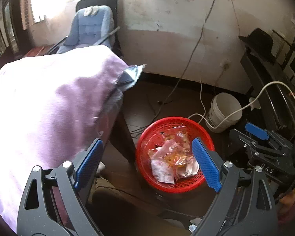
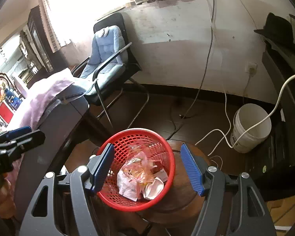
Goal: Collect trash
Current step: 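Open the right tool over the basket while the left tool drops the plastic bag in, then move both tools back over the table toward the paper towel and carton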
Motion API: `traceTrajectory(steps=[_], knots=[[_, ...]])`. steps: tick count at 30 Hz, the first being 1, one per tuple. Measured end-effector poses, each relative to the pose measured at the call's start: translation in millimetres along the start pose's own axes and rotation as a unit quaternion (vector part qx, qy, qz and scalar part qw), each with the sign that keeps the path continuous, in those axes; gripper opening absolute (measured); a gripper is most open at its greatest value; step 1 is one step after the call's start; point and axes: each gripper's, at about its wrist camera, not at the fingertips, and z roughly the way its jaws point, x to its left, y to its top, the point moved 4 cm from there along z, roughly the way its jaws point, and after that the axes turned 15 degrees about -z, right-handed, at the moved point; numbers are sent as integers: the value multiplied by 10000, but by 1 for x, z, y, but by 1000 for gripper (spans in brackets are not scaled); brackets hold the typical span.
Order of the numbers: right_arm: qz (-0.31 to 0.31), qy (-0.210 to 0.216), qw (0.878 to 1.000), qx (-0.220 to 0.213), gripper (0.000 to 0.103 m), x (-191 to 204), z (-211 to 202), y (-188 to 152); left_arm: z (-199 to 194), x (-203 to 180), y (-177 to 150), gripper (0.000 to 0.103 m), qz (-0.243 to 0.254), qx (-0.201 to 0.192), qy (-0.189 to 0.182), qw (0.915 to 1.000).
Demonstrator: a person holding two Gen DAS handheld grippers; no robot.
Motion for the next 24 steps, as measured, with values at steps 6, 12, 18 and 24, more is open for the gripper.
traceTrajectory(steps=[6,12,18,24], knots=[[-159,18,9998,-90,69,12,-12,6,-24,18,6,89,-162,-250,67,9995],[-402,38,9988,-284,73,35,-33,13,-53,34,6,90,-338,-522,113,9980],[-752,40,9958,-524,75,67,-58,23,-87,52,0,91,-465,-832,168,9953],[-1105,25,9908,-786,79,99,-85,31,-127,76,-5,93,-640,-1212,244,9903]])
